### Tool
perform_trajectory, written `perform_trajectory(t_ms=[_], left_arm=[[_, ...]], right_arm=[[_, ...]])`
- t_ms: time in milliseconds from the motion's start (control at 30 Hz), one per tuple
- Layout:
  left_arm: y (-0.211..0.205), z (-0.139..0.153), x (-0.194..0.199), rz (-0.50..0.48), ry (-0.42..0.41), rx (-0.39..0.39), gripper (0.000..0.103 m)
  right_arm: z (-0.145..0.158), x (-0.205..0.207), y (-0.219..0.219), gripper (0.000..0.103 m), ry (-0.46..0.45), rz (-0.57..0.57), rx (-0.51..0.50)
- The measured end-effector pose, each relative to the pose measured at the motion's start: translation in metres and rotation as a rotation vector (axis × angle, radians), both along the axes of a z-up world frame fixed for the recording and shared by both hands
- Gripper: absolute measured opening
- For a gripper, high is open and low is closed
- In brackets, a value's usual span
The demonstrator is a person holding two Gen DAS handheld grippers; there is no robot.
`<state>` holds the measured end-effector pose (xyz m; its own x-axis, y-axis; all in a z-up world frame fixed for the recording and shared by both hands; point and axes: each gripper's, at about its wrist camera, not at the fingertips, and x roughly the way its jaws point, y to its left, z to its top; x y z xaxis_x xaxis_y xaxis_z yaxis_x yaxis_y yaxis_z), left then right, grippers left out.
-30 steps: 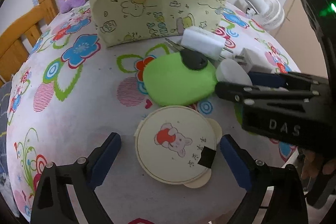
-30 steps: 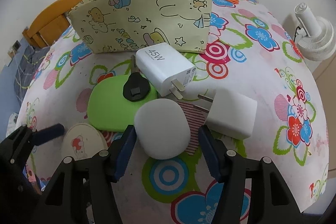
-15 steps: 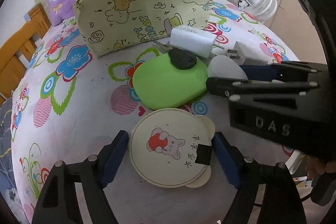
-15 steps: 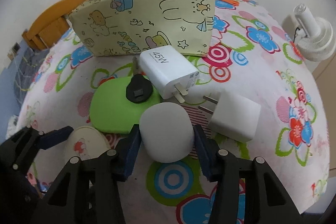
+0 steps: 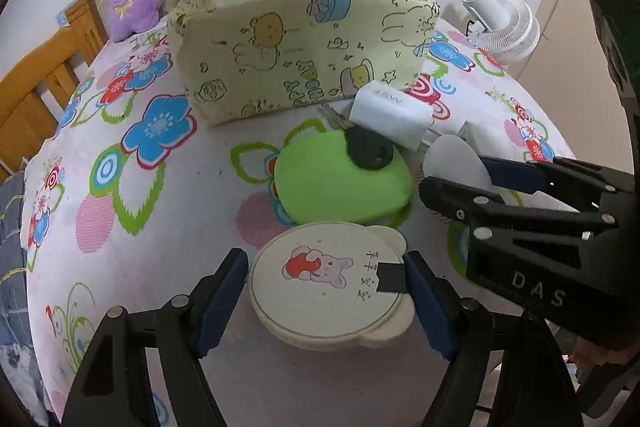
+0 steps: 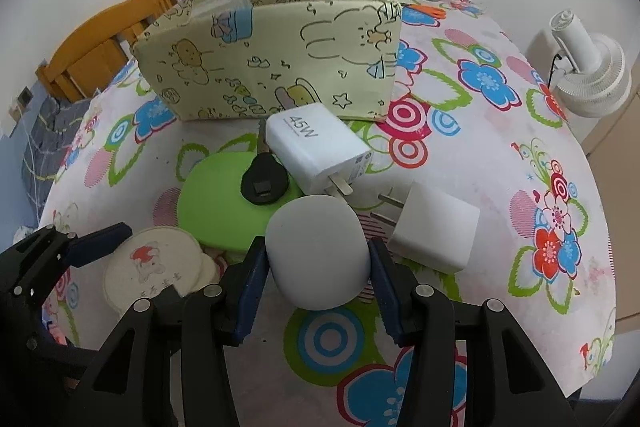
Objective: Organize rigid objects
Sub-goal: 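Grasp and lift the bunny coaster with the left gripper while the right grasps the white round object, then carry the coaster with the left gripper while the right carries the white object over the fabric box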
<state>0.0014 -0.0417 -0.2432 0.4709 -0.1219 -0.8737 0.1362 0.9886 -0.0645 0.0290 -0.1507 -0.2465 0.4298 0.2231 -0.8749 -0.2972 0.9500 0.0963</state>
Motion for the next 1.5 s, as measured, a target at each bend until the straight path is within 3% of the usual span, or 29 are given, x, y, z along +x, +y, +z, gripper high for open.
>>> perform_trajectory(t_ms=[833, 1500], left_arm=[[-0.009, 0.041, 0.036, -0.047, -0.064, 0.018, 0.079], [-0.014, 0.078, 0.05, -0.013, -0.107, 0.015, 0.079]], right_arm=[[0.038, 0.027, -0.01, 0.053, -0.054, -0.088, 0.032], [0.079, 0.042, -0.016, 0.053, -0.108, -0.092, 0.019]])
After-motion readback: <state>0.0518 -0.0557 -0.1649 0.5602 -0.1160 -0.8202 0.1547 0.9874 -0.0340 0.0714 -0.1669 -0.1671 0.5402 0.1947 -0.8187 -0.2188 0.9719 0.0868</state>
